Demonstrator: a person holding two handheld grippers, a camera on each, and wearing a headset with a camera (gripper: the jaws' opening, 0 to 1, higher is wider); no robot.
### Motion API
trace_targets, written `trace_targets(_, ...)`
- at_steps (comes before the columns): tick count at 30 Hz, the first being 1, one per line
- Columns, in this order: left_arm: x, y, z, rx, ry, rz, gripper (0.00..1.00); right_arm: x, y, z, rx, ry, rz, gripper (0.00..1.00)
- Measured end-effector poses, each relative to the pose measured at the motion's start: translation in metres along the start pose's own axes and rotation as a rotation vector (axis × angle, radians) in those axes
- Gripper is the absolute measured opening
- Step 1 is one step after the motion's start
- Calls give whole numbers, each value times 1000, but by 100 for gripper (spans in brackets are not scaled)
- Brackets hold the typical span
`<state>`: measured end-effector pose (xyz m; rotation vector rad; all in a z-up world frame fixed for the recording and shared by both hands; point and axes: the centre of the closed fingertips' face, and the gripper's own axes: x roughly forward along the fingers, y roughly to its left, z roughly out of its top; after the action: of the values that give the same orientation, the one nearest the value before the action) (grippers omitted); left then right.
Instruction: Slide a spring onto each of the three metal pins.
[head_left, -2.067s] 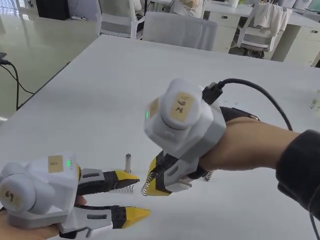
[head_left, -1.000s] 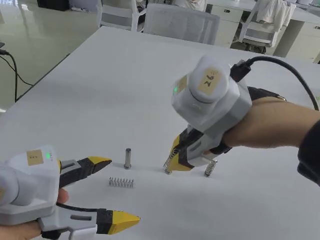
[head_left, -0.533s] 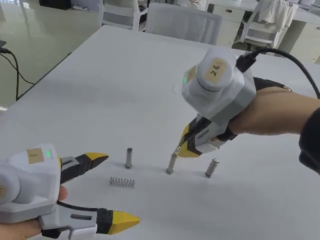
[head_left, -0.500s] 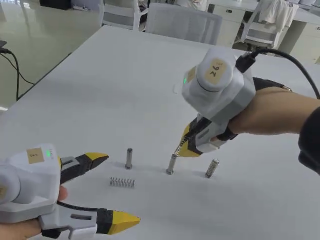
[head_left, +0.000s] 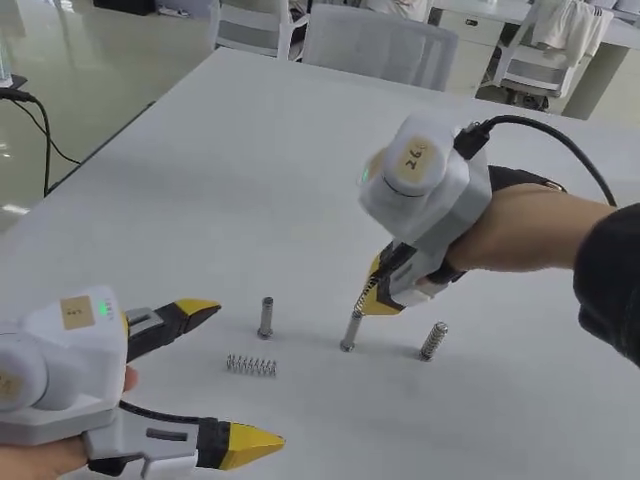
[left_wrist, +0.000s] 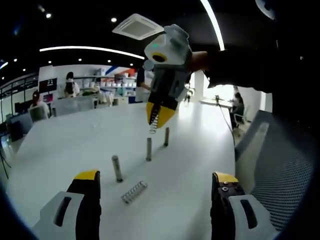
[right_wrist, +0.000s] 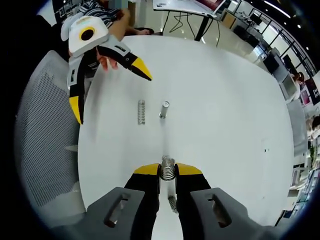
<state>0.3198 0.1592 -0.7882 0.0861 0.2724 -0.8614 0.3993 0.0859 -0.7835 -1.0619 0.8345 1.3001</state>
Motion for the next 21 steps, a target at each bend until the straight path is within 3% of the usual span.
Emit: trace_targets(21, -2, 1, -6, 3, 15, -1, 84, 24, -4, -9, 12, 36, 39, 8)
